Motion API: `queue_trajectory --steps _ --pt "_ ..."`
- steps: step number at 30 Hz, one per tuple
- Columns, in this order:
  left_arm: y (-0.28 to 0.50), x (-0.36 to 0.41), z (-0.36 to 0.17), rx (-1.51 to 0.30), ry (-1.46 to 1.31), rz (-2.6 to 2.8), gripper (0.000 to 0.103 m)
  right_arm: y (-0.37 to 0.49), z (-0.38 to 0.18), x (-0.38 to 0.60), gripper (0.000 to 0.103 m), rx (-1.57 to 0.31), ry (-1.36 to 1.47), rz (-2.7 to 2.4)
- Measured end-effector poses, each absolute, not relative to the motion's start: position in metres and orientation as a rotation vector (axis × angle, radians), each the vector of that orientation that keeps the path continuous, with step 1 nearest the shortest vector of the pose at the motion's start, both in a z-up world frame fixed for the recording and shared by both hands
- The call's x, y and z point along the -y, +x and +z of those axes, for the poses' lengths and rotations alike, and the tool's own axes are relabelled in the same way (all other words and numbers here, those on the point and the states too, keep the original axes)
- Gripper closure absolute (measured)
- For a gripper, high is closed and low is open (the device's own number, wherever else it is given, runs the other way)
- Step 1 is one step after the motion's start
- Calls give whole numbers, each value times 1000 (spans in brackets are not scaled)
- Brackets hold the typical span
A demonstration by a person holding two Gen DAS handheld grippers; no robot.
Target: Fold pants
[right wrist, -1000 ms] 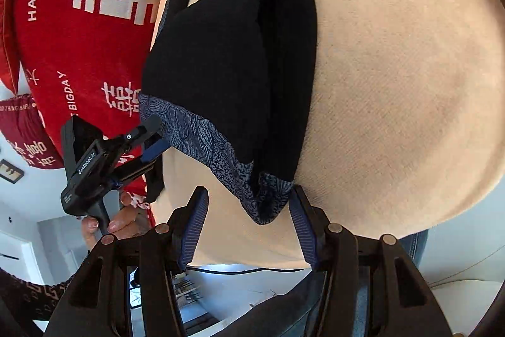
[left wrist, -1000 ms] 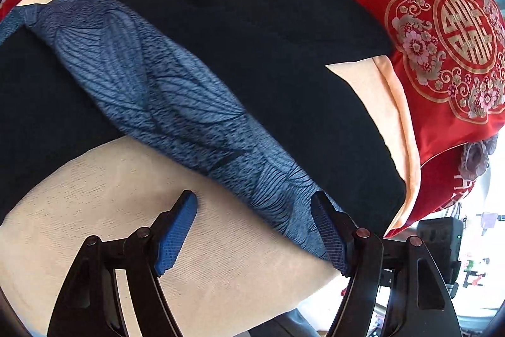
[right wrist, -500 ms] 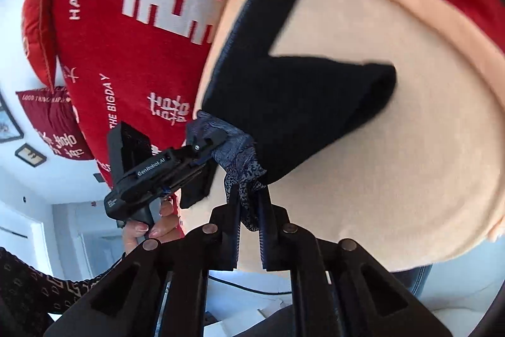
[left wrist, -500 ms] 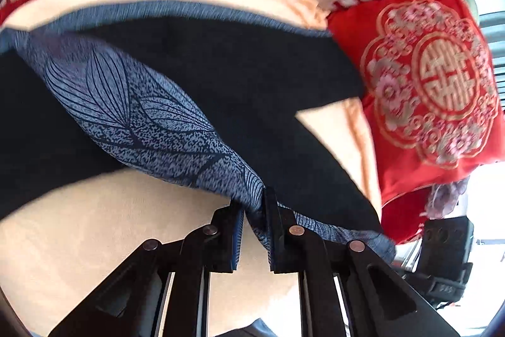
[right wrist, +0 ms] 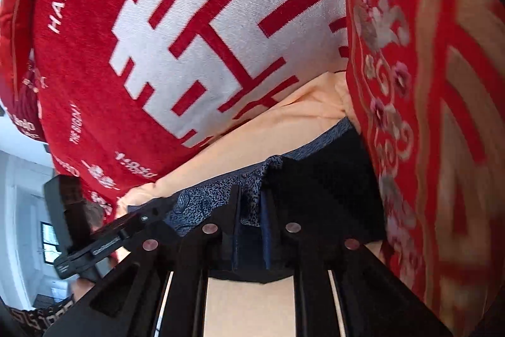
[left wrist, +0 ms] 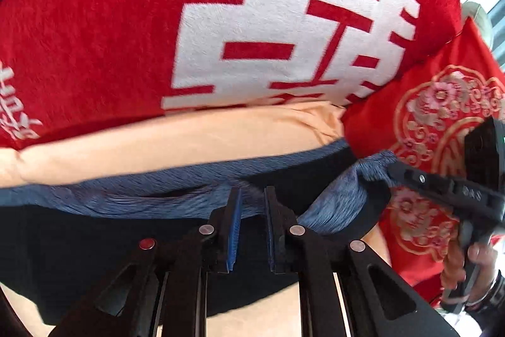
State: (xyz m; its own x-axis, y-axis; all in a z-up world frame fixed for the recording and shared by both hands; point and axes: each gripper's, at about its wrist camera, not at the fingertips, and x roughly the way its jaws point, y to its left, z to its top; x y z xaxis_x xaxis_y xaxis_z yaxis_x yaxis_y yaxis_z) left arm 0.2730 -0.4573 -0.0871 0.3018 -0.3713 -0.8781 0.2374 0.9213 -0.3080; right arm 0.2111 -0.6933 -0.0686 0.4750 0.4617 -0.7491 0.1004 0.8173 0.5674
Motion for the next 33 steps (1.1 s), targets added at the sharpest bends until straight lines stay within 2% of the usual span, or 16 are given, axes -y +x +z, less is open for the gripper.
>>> queue_trajectory --steps 1,3,4,5,6,10,13,17,21,22,23,29,30,31,32,33 --pt "276 452 -90 -1196 -106 -371 54 220 -76 692 88 -1086 574 210" --pt "273 436 -91 -1158 -92 -298 25 234 -87 686 83 -1115 509 174" --pt "271 427 -96 -1153 -72 -268 25 241 -90 681 59 -1127 457 145" --pt "271 422 -103 -1174 -45 -243 25 242 -90 677 30 -1133 419 125" --pt "269 415 -112 -1198 -16 -207 25 243 -88 673 27 -1126 405 131" --pt "258 389 -160 -1312 73 -72 25 210 -76 659 27 -1093 408 166" --pt "247 371 -185 -1371 41 -28 25 172 -94 659 28 -1135 470 90" --pt "244 361 -187 -1346 2 -26 24 153 -138 679 42 -1200 613 -62" --pt "247 365 -190 -1333 19 -31 23 166 -142 678 48 -1116 628 -93" --pt "247 365 -190 -1333 19 -31 21 171 -145 678 65 -1113 650 -93" --pt "250 367 -192 -1336 17 -32 21 176 -147 679 96 -1120 660 -101" --pt "255 366 -193 -1336 44 -43 21 177 -95 656 92 -1027 361 -133" --pt "256 367 -194 -1328 49 -38 19 178 -103 656 87 -1061 330 -165" --pt "256 368 -195 -1323 55 -28 13 183 -118 657 70 -1128 286 -200" --pt "256 367 -195 -1327 53 -22 12 187 -137 661 63 -1229 248 -244" --pt "258 365 -195 -1340 37 -22 12 185 -146 667 63 -1272 282 -248"
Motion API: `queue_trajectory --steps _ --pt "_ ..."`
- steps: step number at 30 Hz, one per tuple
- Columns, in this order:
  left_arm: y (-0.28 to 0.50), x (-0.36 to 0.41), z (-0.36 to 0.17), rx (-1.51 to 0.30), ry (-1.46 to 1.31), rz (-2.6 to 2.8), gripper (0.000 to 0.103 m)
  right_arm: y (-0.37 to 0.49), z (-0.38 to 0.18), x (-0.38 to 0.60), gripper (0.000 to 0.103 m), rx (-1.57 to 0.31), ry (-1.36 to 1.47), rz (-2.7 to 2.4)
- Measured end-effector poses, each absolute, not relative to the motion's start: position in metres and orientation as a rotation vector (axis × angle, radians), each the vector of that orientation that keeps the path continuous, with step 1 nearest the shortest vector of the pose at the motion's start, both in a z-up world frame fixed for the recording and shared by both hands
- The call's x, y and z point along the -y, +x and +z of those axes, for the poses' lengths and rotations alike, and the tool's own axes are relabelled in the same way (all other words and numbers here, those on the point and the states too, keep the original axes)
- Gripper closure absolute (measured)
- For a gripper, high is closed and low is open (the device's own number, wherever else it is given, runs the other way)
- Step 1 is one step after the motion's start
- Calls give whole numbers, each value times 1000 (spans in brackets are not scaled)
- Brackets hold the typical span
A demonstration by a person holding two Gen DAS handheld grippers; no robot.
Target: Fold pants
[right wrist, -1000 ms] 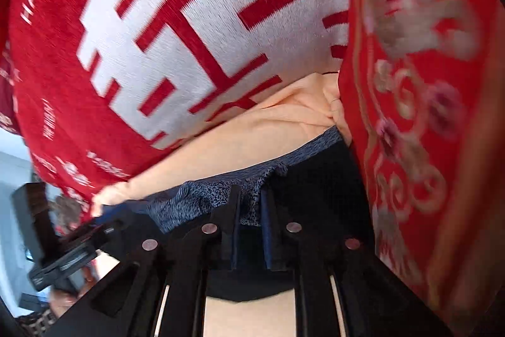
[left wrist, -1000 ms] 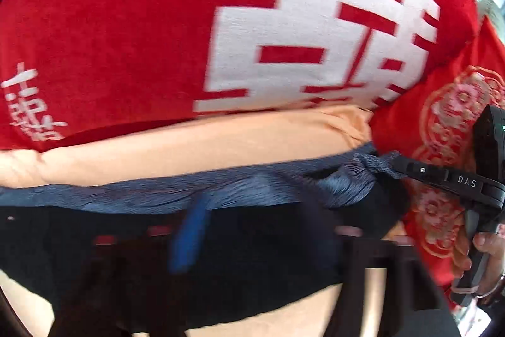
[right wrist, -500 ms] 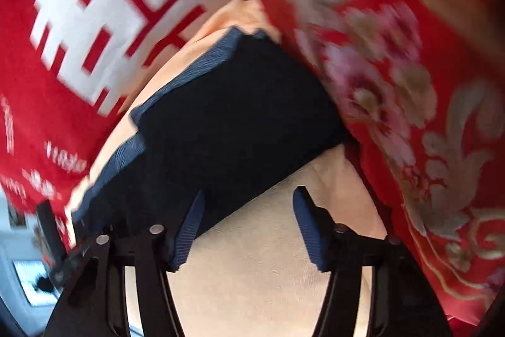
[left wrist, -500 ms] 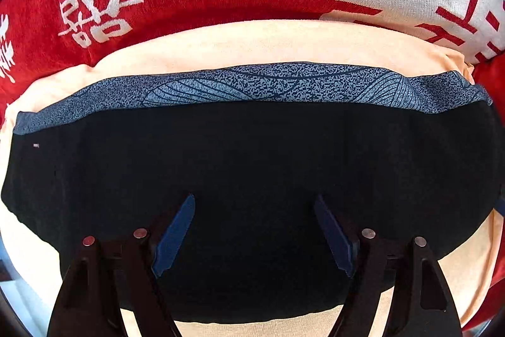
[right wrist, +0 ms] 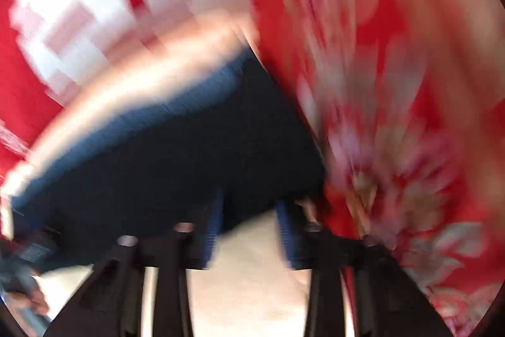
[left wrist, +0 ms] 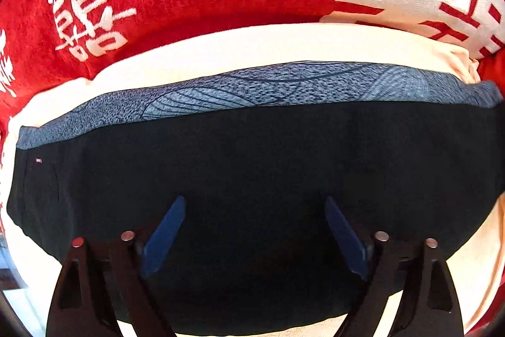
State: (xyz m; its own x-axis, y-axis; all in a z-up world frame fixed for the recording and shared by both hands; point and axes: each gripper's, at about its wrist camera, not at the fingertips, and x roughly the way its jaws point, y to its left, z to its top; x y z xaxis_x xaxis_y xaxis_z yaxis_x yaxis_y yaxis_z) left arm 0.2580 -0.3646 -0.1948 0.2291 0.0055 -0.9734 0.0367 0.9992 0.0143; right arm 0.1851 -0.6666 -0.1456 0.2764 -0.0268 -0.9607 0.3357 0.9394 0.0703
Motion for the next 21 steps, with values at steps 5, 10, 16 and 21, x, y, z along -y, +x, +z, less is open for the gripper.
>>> queue_trajectory --steps 5,10,16,21 --pt "265 366 -170 -1312 70 -39 12 151 -100 660 63 -1151 338 -137" --pt "305 392 -155 -1207 107 -46 12 210 -80 628 63 -1055 226 4" --pt "338 407 -186 -1255 121 -25 12 289 -133 621 63 -1160 84 -111" --pt "318 389 -191 -1257 15 -56 12 264 -136 641 89 -1131 8 -185"
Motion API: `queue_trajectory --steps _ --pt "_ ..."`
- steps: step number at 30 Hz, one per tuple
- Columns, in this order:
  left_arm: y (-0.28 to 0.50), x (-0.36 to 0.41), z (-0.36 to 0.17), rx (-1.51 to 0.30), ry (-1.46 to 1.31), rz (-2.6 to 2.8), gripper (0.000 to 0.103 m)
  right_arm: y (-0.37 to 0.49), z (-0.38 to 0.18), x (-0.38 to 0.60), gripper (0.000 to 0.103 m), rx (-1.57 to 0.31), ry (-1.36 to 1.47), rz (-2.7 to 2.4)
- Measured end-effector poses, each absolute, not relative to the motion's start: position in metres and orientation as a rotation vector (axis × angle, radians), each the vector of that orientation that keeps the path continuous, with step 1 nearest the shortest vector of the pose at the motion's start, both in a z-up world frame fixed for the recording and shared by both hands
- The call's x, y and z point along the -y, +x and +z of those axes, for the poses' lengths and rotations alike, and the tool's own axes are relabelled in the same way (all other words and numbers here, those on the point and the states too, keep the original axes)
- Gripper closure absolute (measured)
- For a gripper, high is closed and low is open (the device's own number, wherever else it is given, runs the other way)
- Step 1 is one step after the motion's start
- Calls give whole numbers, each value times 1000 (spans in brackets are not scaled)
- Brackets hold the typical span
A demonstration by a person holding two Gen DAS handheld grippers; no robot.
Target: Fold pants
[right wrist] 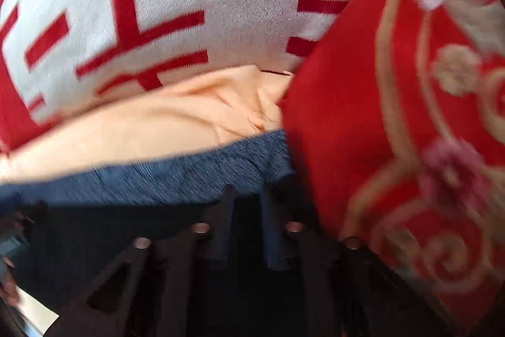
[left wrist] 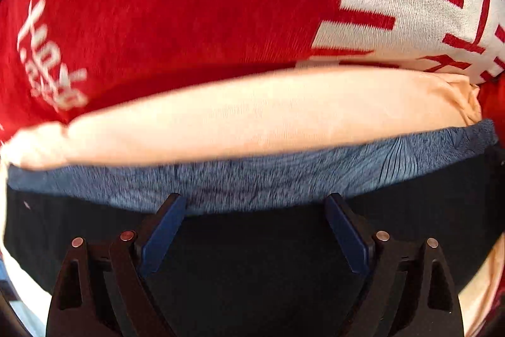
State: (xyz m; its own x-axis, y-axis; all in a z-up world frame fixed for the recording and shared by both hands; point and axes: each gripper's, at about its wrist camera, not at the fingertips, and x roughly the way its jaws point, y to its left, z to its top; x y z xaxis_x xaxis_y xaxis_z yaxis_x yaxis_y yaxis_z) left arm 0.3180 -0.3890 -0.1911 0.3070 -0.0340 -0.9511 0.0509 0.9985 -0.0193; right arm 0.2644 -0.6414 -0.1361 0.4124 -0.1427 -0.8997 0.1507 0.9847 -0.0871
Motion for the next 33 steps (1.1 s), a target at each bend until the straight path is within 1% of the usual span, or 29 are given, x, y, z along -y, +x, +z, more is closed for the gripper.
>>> queue_trajectory --steps 3,4,5,6,7,11,14,19,22,25,27,30,32,33 --pt "308 382 -187 -1306 21 -49 12 251 -133 630 83 -1152 -35 -198" --pt "300 380 -182 -1312 34 -43 12 246 -130 629 77 -1161 -4 -197" --pt "295 376 -179 -1311 43 -39 12 240 -126 629 66 -1166 44 -184" --pt "289 371 -176 -1308 50 -35 12 234 -122 628 60 -1167 95 -162" --pt "281 364 -171 -1302 53 -26 12 225 -117 627 51 -1171 172 -127" --pt "259 324 -157 -1286 33 38 12 193 -112 607 50 -1219 357 -24" --pt "243 285 -149 -1275 3 85 12 175 -118 572 50 -1266 458 93" --pt "216 220 -155 -1273 7 130 12 160 -138 481 50 -1324 567 300" --pt "218 173 -164 -1292 24 151 12 152 -151 423 50 -1354 672 392" --pt "215 137 -165 -1259 66 148 12 143 -179 360 50 -1379 769 427" --pt "216 114 -174 -1237 136 162 12 140 -192 324 50 -1378 771 440" --pt "225 77 -205 -1250 199 167 12 147 -207 287 50 -1357 801 453" --pt "224 56 -230 -1300 175 139 12 149 -216 275 50 -1353 836 442" --pt "221 50 -234 -1289 143 113 10 150 -220 271 49 -1347 851 440"
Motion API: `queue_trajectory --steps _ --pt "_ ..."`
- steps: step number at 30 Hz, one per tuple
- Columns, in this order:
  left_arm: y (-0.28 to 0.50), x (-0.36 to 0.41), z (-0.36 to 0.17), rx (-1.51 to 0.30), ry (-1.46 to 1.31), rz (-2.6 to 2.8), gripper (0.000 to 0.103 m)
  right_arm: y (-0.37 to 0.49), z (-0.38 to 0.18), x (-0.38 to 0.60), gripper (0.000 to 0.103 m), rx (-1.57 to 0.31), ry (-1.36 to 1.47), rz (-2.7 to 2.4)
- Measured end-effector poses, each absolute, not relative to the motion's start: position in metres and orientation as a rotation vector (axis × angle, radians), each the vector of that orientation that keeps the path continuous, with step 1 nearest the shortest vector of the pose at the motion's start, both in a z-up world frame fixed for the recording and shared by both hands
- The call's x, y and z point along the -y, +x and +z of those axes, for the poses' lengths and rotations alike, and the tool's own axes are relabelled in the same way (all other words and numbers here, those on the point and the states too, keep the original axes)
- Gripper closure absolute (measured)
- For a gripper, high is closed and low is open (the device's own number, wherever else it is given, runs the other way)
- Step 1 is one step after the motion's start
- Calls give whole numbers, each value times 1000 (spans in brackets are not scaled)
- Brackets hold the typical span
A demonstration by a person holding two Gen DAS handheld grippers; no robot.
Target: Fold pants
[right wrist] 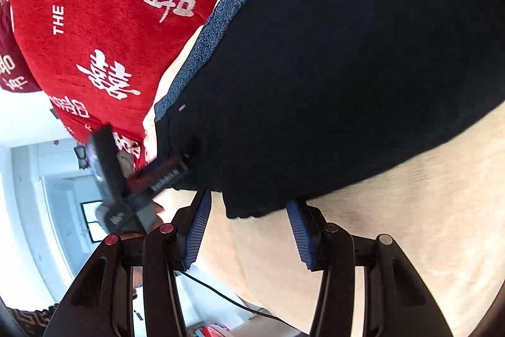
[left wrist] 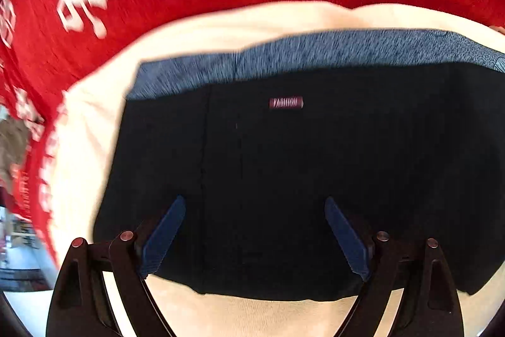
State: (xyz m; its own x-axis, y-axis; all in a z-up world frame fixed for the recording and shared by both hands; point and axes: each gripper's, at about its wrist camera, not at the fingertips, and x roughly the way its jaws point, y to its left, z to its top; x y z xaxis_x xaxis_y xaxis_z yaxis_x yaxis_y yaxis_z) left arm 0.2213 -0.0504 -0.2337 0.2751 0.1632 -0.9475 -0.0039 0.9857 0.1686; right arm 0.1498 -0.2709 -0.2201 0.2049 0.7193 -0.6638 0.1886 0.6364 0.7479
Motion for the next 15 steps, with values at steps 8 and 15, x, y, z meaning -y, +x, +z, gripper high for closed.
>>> queue_trajectory --steps 8,15 --pt "215 38 -236 -1241 102 54 5 159 -203 284 93 -1301 874 421" --pt "214 39 -243 -1252 146 56 5 128 -215 282 89 -1396 716 276"
